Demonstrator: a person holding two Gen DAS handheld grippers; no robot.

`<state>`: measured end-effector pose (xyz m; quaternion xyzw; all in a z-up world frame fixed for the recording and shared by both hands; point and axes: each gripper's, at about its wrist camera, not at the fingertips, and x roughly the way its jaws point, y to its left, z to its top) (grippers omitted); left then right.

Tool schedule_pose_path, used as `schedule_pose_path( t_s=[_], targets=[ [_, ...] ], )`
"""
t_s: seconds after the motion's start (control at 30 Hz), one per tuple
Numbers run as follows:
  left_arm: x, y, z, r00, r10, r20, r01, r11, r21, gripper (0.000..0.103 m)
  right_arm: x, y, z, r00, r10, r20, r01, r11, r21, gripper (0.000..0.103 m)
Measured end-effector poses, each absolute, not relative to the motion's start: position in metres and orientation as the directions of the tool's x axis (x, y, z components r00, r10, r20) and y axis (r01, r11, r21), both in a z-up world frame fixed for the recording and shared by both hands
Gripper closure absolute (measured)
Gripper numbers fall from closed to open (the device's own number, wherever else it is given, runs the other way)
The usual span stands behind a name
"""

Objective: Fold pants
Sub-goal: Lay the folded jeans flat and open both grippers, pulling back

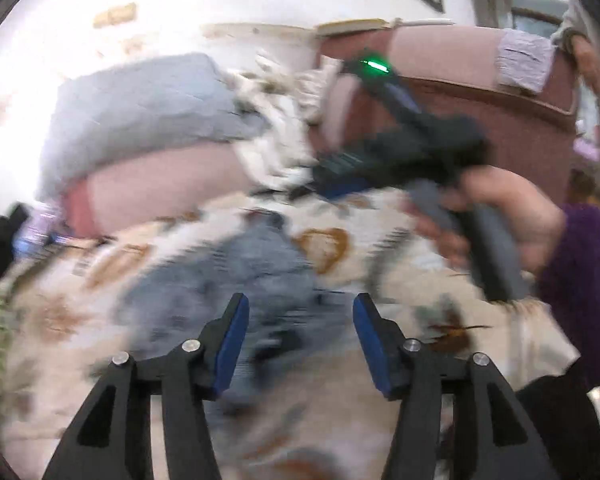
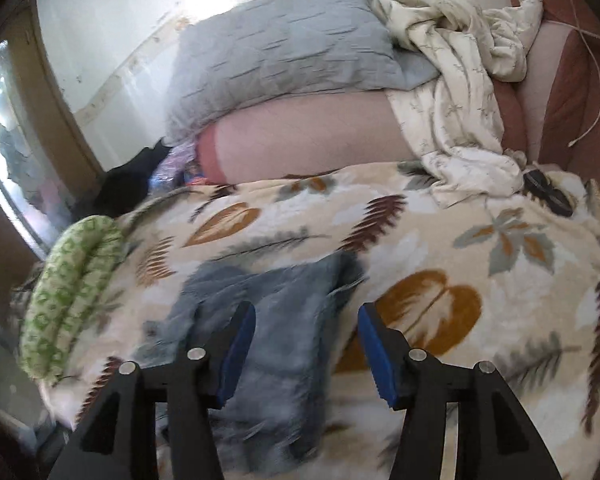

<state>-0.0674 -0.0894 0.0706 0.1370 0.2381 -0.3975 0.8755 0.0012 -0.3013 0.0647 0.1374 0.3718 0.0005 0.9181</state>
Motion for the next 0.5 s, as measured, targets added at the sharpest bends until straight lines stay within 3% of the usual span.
schedule_pose_path(
  t_s=[0.1, 0.17, 0.3, 0.43, 0.5],
  targets=[
    [-0.042, -0.069, 0.076, 0.665, -0.539, -0.517, 0.679, 0.725, 0.117, 0.032, -0.004, -0.276, 0.061, 0.720, 0.093, -0.688, 0.106, 0.965, 0.242, 0.046],
    [-0.016, -0.056, 0.070, 0.746, -0.467, -0.474, 0.594, 0.789, 0.157, 0.032, -0.003, -0.261, 0.054, 0.723, 0.098, -0.684, 0.111, 0.961, 0.254, 0.046],
    [0.044, -0.045, 0.038, 0.730, -0.390, -0.560, 0.506, 0.860, 0.061, 0.032, -0.002, -0.243, 0.024, 0.692, 0.085, -0.717, 0.126, 0.963, 0.237, 0.046],
    [0.069, -0.053, 0.006, 0.681, -0.363, -0.636, 0.491, 0.871, 0.030, 0.032, -0.003, -0.242, -0.023, 0.610, 0.100, -0.786, 0.158, 0.957, 0.245, 0.046],
    [0.071, -0.063, -0.010, 0.671, -0.335, -0.662, 0.500, 0.863, 0.070, 0.032, -0.005, -0.248, -0.036, 0.575, 0.123, -0.809, 0.180, 0.945, 0.272, 0.046]
  ],
)
